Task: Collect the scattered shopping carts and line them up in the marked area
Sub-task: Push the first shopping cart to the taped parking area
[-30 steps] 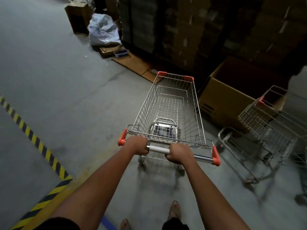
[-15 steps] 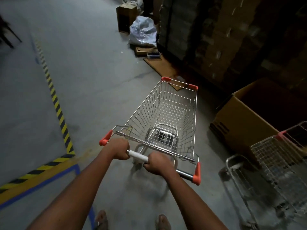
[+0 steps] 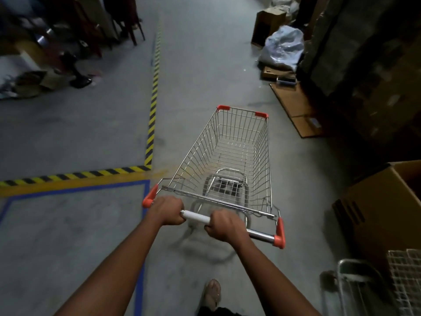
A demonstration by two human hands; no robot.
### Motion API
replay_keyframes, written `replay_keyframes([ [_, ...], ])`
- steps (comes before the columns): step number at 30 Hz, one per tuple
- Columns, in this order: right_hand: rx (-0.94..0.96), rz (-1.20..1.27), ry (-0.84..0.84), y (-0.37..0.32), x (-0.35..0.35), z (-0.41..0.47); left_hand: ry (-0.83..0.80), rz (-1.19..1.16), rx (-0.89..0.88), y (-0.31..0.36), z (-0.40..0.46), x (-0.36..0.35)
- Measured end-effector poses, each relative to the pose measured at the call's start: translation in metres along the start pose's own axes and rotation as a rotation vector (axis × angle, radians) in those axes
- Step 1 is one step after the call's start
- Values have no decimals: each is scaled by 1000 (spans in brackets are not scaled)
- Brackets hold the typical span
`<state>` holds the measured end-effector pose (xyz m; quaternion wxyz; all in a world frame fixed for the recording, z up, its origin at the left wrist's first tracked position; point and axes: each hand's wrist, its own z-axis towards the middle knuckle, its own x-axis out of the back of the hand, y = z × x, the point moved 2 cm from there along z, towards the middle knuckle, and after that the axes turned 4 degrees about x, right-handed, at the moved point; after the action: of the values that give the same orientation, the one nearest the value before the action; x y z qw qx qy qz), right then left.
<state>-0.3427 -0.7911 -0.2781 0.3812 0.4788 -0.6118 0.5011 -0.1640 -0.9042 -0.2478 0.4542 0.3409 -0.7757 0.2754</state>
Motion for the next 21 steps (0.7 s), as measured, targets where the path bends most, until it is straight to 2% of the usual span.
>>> replay_keyframes([
  [8, 225, -157, -53, 3, 6, -46, 49, -130, 190, 42, -79, -40],
  [12, 338, -197, -135, 8, 12, -62, 34, -188, 292, 72, -113, -55],
  [16, 481, -236, -179, 21, 10, -64, 12, -213, 420, 102, -134, -68],
  [21, 710, -273, -165, 40, 11, -61, -35, -353, 635, 141, -152, -70],
])
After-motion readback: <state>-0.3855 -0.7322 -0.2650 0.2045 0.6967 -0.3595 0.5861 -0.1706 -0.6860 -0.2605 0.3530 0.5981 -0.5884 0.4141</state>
